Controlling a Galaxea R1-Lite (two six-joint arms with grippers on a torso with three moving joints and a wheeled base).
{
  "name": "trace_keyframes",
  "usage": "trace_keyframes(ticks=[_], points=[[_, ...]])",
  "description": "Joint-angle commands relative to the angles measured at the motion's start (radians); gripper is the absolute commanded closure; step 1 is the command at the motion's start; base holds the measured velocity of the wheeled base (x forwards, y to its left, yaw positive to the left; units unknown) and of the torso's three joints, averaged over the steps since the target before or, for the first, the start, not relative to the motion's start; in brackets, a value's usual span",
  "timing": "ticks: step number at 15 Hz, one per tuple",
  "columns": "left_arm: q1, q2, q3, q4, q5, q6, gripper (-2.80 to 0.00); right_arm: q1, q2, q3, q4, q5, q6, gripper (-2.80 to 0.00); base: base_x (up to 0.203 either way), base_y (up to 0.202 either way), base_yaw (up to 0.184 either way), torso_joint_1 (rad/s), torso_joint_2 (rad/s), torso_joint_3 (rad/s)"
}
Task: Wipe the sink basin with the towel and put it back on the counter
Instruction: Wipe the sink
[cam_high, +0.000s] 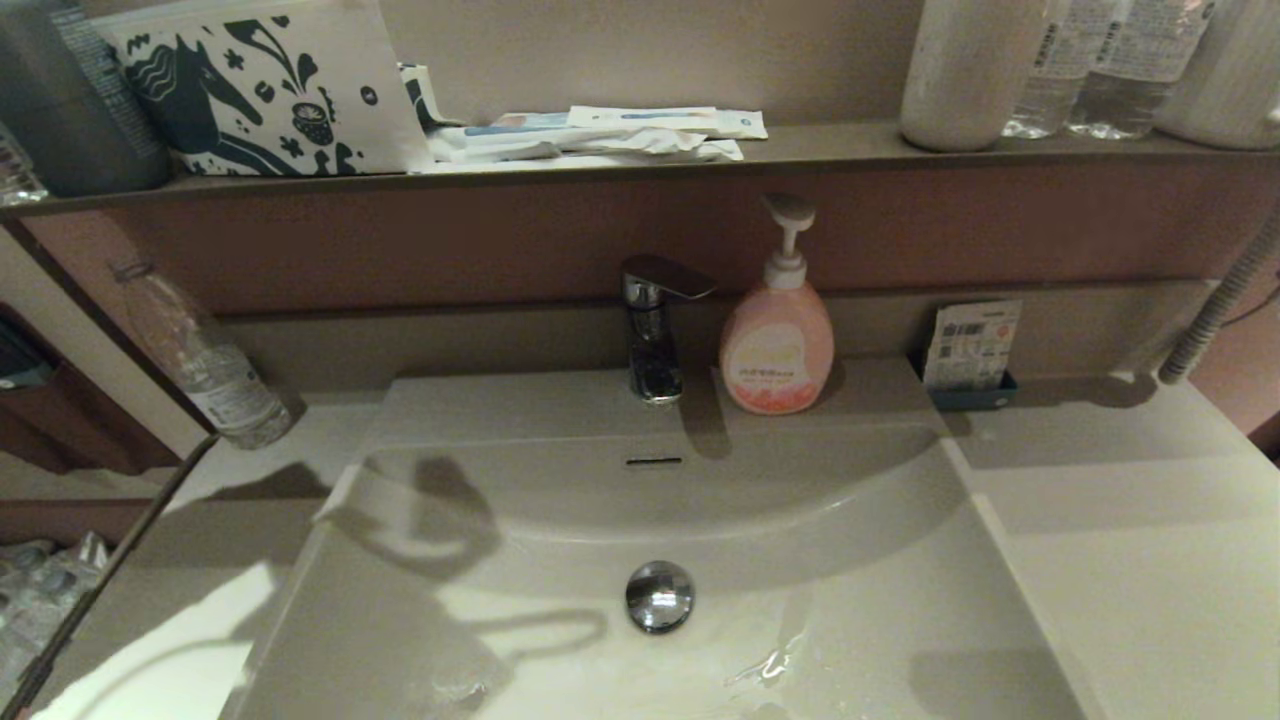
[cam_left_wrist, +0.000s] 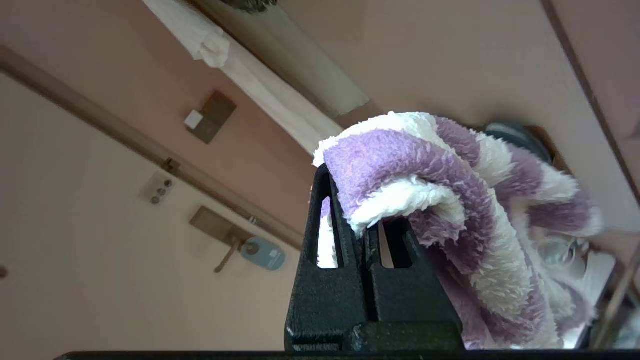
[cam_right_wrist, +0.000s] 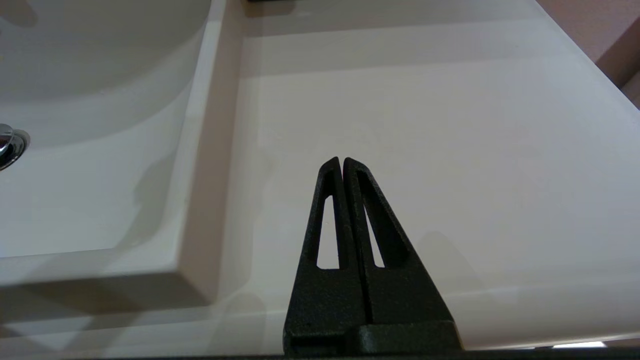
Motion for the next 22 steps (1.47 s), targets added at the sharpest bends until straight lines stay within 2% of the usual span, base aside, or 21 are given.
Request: trace_keyframes(ticks=[1,3,6,7,10,11,22], points=[[-0.003,0.015,0.029,-0.006,0.041,0.01,0.0,0.0,0.001,0.0,0.0,0.0,0.0,0.0,0.0,0.0,0.0,0.0,0.0,0.0],[-0.069,0.006,0.081,-0.03,0.087,0.004,0.0,0.0,0.001,0.0,0.0,0.0,0.0,0.0,0.0,0.0,0.0,0.0,0.0,0.0],[-0.265,-0.032,0.221,-0.137,0.174,0.003,0.0,0.0,0.001,0.0,0.0,0.0,0.0,0.0,0.0,0.0,0.0,0.0,0.0,0.0],[-0.297,-0.05,0.282,-0.173,0.187,0.004,0.0,0.0,0.001,0.0,0.0,0.0,0.0,0.0,0.0,0.0,0.0,0.0,0.0,0.0],[-0.318,-0.056,0.367,-0.317,0.199,0.005,0.0,0.0,0.001,0.0,0.0,0.0,0.0,0.0,0.0,0.0,0.0,0.0,0.0,0.0],[-0.319,-0.048,0.372,-0.327,0.199,0.006,0.0,0.0,0.001,0.0,0.0,0.0,0.0,0.0,0.0,0.0,0.0,0.0,0.0,0.0],[-0.314,-0.079,0.449,-0.325,0.199,0.012,0.0,0.0,0.001,0.0,0.0,0.0,0.0,0.0,0.0,0.0,0.0,0.0,0.0,0.0]])
